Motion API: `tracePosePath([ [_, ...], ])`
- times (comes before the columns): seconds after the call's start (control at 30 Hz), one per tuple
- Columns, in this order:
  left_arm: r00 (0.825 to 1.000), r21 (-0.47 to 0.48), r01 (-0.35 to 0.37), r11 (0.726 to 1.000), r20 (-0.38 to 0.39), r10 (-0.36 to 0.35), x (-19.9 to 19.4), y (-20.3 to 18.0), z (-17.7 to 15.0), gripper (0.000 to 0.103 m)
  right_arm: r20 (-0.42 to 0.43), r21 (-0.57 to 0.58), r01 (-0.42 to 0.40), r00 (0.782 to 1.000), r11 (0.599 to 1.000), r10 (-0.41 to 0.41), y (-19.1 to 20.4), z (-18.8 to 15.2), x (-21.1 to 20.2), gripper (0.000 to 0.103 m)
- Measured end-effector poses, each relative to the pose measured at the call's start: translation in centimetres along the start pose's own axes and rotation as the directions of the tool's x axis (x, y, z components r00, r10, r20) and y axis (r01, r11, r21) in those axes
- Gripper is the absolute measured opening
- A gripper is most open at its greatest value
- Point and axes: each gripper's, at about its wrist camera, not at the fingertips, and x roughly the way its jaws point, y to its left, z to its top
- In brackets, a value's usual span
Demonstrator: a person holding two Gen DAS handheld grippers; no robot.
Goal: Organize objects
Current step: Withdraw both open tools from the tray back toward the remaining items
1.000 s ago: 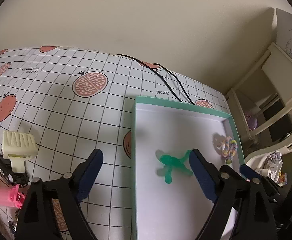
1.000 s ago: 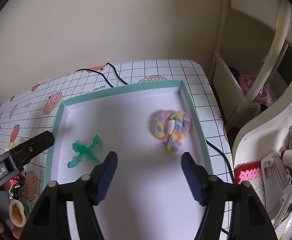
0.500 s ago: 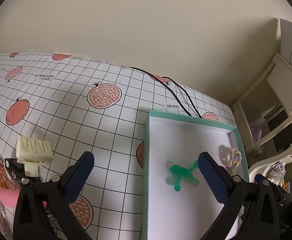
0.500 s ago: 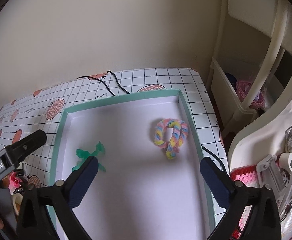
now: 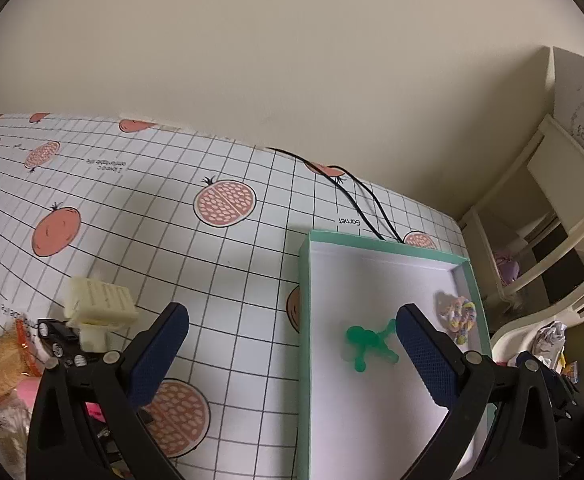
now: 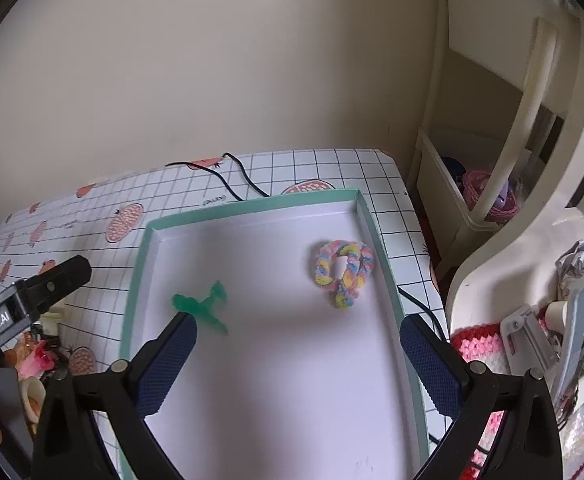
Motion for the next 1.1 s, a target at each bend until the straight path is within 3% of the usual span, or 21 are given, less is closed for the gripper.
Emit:
tracePosePath([
  [0.7,0.997,0.025,-0.058,0.998,0.049,0.057,-8.8,1.9,-1.6,0.103,0.094,-0.047,-0.086,0.992,0.995,0.090,4.2,-5.1,-7.7,0.103],
  [1.1,0.994,0.050,-0.109,0.993,0.034,0.108,-11.2,3.1,-4.9,0.103,0.126,-0.075,-0.118,0.984,0.990,0.127,5.4,-8.3,-10.3,0.103],
])
